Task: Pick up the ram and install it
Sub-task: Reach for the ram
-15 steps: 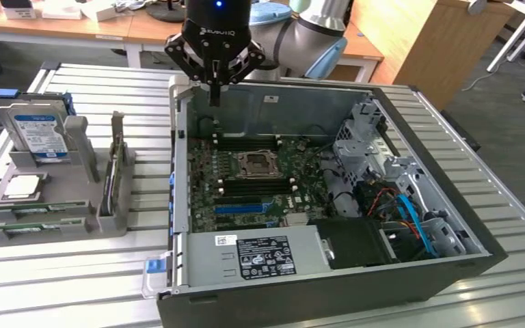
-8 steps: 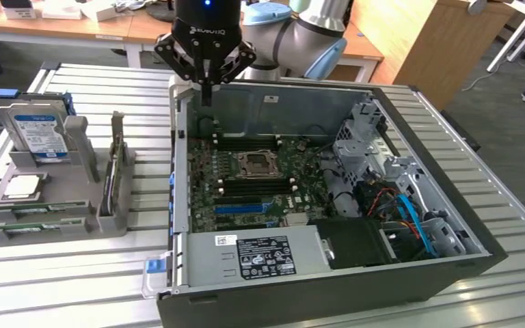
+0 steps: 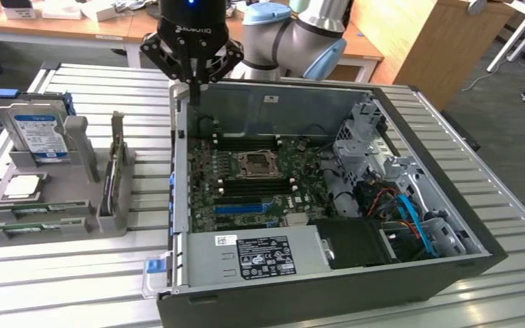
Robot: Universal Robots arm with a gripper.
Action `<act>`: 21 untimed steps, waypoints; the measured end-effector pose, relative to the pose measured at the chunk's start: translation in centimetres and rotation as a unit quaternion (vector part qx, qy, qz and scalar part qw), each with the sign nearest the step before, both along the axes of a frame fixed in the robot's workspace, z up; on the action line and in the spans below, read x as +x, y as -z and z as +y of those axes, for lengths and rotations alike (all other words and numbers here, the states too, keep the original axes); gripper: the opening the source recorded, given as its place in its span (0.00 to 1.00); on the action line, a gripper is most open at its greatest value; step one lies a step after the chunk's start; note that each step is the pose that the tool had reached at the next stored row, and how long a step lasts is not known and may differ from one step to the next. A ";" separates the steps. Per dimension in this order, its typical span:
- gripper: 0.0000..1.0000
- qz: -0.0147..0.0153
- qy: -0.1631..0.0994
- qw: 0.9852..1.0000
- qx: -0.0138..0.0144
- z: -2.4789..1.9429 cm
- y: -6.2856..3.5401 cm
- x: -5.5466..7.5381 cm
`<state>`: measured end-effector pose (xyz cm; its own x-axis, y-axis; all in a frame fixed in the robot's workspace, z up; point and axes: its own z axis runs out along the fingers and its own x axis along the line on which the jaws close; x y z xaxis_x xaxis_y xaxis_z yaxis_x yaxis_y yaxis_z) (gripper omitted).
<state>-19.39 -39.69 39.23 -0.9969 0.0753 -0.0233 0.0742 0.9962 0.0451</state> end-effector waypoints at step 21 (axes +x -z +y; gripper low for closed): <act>0.11 0.000 0.000 1.000 0.000 0.10 0.07 -3.5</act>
